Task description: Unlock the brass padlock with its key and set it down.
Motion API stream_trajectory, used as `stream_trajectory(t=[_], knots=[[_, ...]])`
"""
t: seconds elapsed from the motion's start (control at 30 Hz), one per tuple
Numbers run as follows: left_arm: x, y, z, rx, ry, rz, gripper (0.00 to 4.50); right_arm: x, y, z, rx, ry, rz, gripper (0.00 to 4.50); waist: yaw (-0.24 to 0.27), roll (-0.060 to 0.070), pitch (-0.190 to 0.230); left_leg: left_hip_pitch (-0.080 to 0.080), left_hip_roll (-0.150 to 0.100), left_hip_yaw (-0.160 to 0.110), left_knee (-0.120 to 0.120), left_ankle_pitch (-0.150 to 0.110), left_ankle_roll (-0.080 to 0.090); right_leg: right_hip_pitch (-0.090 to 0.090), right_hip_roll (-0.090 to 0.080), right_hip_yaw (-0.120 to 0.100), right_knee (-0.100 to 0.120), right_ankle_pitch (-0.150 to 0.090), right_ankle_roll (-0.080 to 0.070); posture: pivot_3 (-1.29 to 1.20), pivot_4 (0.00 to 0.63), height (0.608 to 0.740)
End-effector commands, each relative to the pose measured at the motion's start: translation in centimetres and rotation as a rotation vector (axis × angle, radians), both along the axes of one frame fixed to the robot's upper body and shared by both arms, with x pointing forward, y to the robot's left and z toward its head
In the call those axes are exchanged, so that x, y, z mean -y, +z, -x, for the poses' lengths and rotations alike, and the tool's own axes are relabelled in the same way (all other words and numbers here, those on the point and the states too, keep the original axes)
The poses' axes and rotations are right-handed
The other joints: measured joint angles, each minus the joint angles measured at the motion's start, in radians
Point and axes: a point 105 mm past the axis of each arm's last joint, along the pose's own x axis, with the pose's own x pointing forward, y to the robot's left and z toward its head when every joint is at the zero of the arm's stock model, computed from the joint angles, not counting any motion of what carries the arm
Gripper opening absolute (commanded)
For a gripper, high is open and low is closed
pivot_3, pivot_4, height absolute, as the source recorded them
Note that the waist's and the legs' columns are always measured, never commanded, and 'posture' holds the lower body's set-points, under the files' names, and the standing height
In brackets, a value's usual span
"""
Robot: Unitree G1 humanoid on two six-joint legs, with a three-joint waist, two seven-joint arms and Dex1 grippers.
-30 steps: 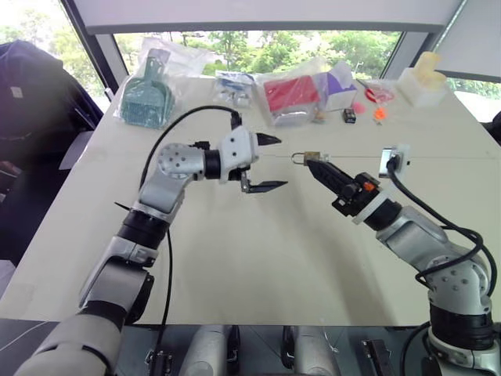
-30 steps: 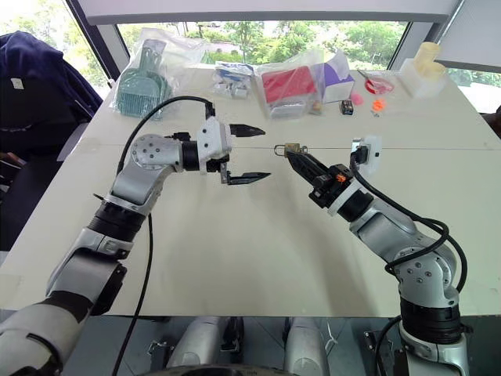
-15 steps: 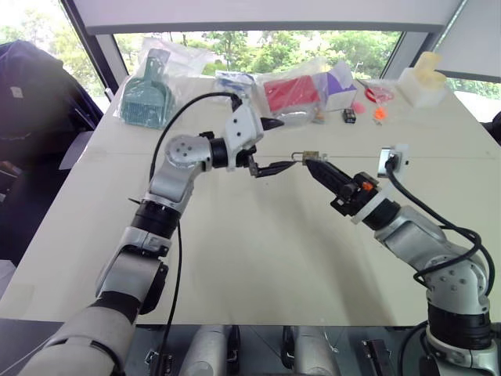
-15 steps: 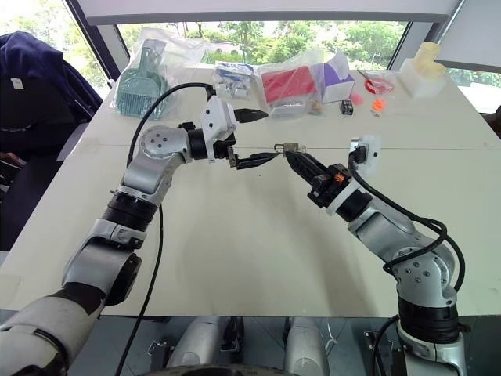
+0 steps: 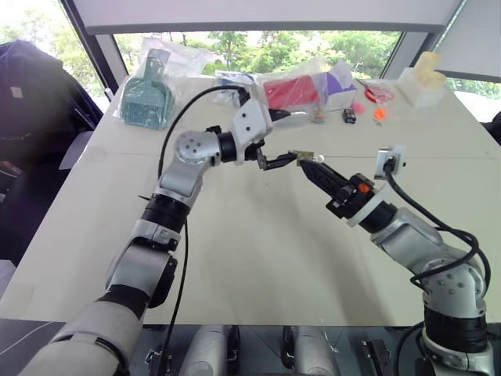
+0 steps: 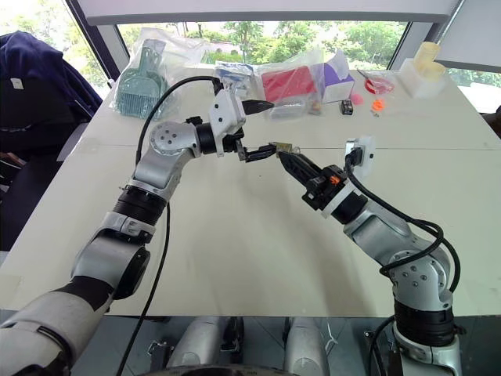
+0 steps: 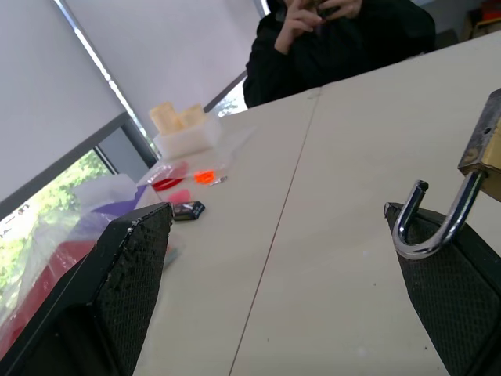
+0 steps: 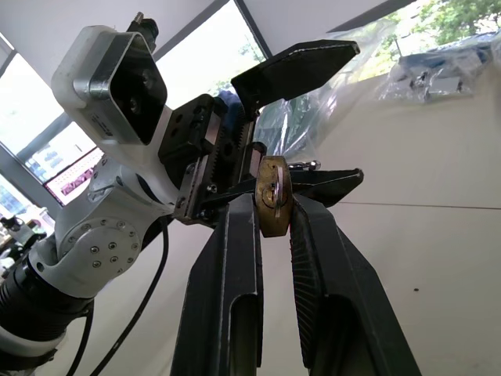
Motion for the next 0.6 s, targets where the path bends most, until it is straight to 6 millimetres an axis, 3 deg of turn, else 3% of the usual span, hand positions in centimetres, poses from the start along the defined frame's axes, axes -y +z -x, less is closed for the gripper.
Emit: stream_trajectory(t=[0.03,0.33,0.47,0.6], knots=[[-0.2,1.6,0.1,0.067,0.006,0.023,4.46,-0.4,0.9,0.7,0.035,0.024,-0.009,0.06,0.001,0.000,0.000,0.000,0.000,0.000,0.000,0.000,0.000,0.000,0.000,0.000,0.000,0.000,0.000,0.00,0.150,0.735],[-0.3,1.4,-0.1,0.072,0.032,0.036,4.46,-0.5,0.6,0.6,0.023,0.027,-0.008,0.06,0.000,0.000,0.000,0.000,0.000,0.000,0.000,0.000,0.000,0.000,0.000,0.000,0.000,0.000,0.000,0.00,0.150,0.735],[-0.7,0.3,0.0,0.050,0.037,0.014,4.46,-0.4,0.3,0.5,0.009,0.015,-0.010,0.06,0.000,0.000,0.000,0.000,0.000,0.000,0.000,0.000,0.000,0.000,0.000,0.000,0.000,0.000,0.000,0.00,0.150,0.735],[-2.1,-2.3,0.1,-0.066,0.049,-0.056,4.46,1.1,-0.8,-0.5,-0.041,-0.064,-0.022,0.06,-0.004,0.000,0.000,0.000,0.000,0.000,0.000,0.000,0.000,0.000,0.000,0.000,0.000,0.000,0.000,0.00,0.150,0.735]])
